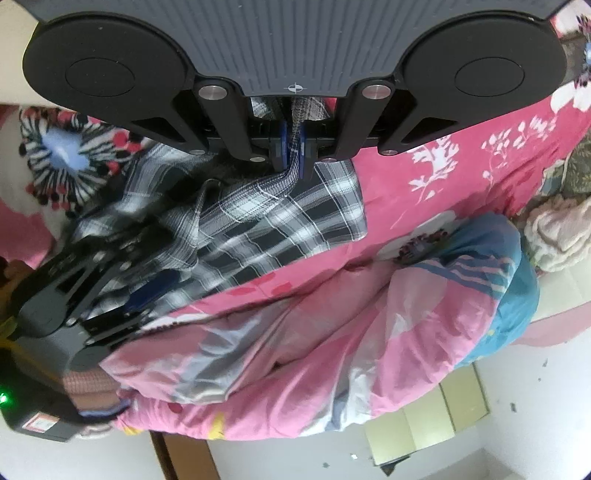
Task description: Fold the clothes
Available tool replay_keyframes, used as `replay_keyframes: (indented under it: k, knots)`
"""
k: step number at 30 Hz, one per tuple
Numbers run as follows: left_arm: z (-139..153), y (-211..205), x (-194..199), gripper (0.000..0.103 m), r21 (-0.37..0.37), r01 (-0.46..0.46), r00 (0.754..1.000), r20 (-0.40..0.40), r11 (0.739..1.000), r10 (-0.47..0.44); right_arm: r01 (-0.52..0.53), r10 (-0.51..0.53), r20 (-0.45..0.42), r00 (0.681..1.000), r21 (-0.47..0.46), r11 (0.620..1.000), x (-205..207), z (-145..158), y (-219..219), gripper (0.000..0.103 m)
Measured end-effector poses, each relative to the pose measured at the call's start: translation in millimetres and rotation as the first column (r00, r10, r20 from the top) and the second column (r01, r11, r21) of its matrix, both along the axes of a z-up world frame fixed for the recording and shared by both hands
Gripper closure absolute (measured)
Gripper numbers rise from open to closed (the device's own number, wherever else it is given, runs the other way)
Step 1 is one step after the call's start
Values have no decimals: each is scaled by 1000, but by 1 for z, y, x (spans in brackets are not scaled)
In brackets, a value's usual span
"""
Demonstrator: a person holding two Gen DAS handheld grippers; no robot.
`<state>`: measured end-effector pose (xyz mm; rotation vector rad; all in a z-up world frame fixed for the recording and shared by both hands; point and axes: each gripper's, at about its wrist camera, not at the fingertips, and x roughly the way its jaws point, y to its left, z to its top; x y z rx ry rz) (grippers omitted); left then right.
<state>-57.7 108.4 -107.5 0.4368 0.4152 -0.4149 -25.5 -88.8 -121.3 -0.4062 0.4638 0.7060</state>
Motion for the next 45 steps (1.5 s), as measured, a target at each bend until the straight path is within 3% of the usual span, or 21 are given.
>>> replay_keyframes:
  k: [2,7,10,13,15,19,23,27,29,31,34,38,40,41,42,43,45]
  knots:
    - [-2,0,1,98,16,11,1000,-8,1000,-11,18,-17,40,999,-19,1000,-5,-1,5,99]
    - [-6,2,2,98,49,40,999,-34,998,-38,43,-41,115,993,-17,999,-39,1,-1,100]
    - [-9,2,2,97,72,57,997,-50,996,-54,44,-29,140,990,-103,994,-48,-20,10,99]
    - [-11,1,0,97,88,64,997,-54,994,-59,59,-8,230,973,-217,974,-57,-35,29,97]
    - [-10,3,-1,97,88,59,997,-59,994,-54,55,3,252,968,-222,973,-60,-30,32,93]
    - [-3,7,-7,92,89,50,996,-78,995,-43,7,30,222,975,-161,987,-59,-13,22,90]
    - [4,8,-14,88,84,57,996,-69,995,-52,-53,67,168,983,-88,995,-54,0,12,75]
    - [5,-5,-10,85,95,89,995,-53,991,-85,-75,76,122,990,-12,997,-48,9,6,74]
    - [2,-13,-6,76,100,112,993,-55,989,-106,-77,75,99,992,18,997,-42,12,5,74]
    - [-5,-21,0,67,125,135,990,-68,983,-127,-96,95,80,992,8,995,-37,11,7,74]
    - [-13,-28,9,67,152,142,988,-82,978,-131,-135,138,76,988,-48,990,-35,5,13,73]
    - [-10,-27,17,70,109,136,987,-98,985,-126,-178,187,93,978,-100,979,-38,0,21,71]
    - [-9,-27,19,75,90,135,987,-97,987,-127,-201,210,81,974,-111,973,-38,-2,24,72]
    - [-8,-27,19,81,82,136,987,-96,987,-128,-210,217,55,975,-118,971,-37,-3,25,80]
    - [-8,-27,19,83,73,135,987,-96,988,-128,-216,221,22,975,-123,969,-35,-4,27,97]
    - [-7,-27,18,88,62,133,987,-95,989,-127,-220,222,2,975,-124,968,-35,-5,27,102]
    - [-5,-25,17,92,34,126,989,-85,991,-123,-219,219,-10,976,-116,969,-39,-4,25,102]
